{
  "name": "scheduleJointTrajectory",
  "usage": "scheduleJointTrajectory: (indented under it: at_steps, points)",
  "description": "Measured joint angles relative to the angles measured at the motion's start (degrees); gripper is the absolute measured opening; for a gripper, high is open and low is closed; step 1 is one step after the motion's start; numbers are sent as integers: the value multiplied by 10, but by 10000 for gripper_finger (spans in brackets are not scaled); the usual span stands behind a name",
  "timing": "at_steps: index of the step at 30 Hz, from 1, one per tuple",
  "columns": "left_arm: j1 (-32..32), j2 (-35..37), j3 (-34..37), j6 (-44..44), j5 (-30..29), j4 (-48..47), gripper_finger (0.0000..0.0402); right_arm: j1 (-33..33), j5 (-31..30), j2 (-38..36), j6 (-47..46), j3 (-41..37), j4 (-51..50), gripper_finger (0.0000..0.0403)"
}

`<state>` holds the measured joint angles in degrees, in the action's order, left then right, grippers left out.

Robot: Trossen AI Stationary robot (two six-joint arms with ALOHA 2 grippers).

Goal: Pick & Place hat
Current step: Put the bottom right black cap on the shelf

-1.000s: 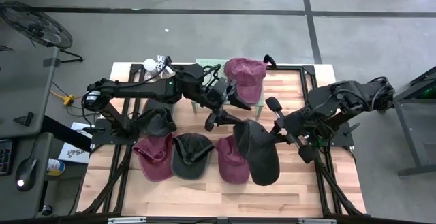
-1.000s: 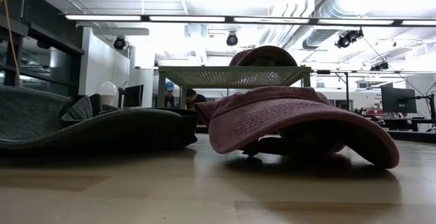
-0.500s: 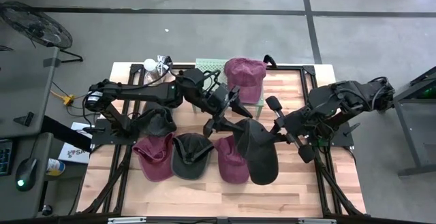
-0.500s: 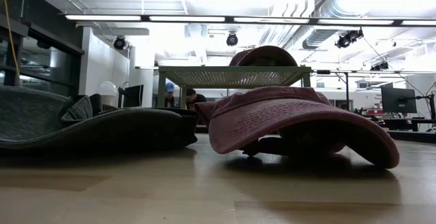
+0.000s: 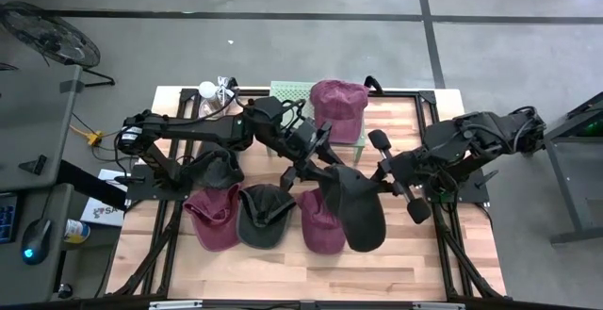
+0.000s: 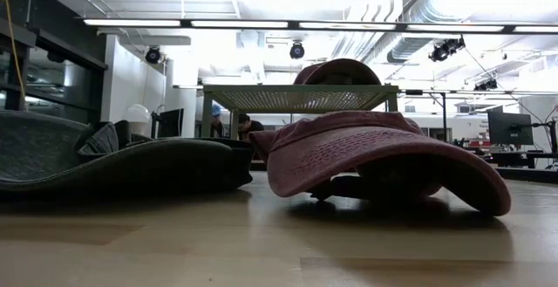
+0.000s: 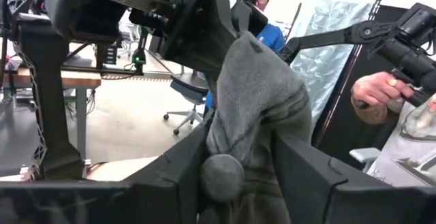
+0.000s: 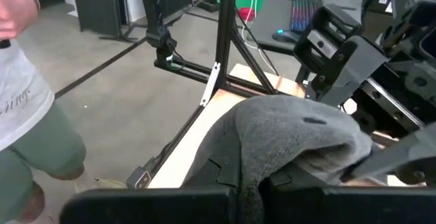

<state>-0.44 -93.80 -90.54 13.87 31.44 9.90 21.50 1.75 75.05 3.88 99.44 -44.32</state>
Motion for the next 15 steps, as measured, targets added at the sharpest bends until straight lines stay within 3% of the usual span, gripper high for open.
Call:
scheduleJointTrajectory:
  at_steps: [11, 15]
  points:
    - [0, 0, 0, 15, -3, -41, 49, 0, -31, 0, -29, 0, -37, 0]
    - [0, 0, 0, 17, -7, -46, 44, 0, -57, 0, -40, 0, -51, 0]
